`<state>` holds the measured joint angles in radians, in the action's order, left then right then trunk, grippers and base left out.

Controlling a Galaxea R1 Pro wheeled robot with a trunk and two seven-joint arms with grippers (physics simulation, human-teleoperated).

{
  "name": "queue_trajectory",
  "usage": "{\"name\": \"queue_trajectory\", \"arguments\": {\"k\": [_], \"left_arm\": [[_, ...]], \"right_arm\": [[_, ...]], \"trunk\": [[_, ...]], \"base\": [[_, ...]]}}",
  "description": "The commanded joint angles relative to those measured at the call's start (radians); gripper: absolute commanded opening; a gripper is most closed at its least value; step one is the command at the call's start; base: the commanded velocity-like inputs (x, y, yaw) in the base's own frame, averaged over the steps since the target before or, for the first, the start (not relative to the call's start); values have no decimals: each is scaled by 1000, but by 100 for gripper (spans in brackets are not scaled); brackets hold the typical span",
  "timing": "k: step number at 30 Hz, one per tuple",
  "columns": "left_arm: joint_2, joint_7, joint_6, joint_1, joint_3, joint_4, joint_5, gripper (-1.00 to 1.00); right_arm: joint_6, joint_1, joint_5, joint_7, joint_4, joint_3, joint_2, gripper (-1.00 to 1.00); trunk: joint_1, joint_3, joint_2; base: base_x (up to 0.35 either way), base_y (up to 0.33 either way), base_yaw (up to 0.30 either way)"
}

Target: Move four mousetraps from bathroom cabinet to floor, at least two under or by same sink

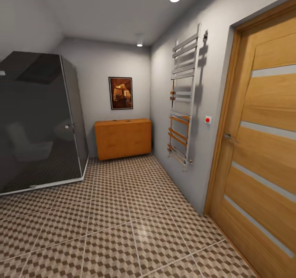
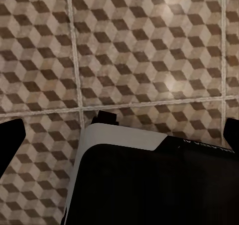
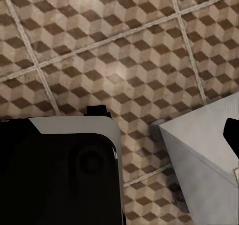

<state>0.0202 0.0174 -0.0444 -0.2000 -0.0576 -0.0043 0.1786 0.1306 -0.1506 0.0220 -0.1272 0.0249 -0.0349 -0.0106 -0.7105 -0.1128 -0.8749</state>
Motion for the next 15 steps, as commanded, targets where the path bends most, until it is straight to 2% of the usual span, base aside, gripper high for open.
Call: {"name": "queue_trajectory", "arguments": {"k": [1, 15], "left_arm": [[0, 1, -3, -1, -5, 1, 2, 100], [0, 1, -3, -1, -5, 1, 2, 100]], "right_arm": [[6, -1, 3, -2, 3, -3, 0, 100], [6, -1, 3, -2, 3, -3, 0, 100]], "trunk": [[0, -2, -1], [0, -2, -1]], "base": [[0, 0, 278], [0, 0, 277]]}}
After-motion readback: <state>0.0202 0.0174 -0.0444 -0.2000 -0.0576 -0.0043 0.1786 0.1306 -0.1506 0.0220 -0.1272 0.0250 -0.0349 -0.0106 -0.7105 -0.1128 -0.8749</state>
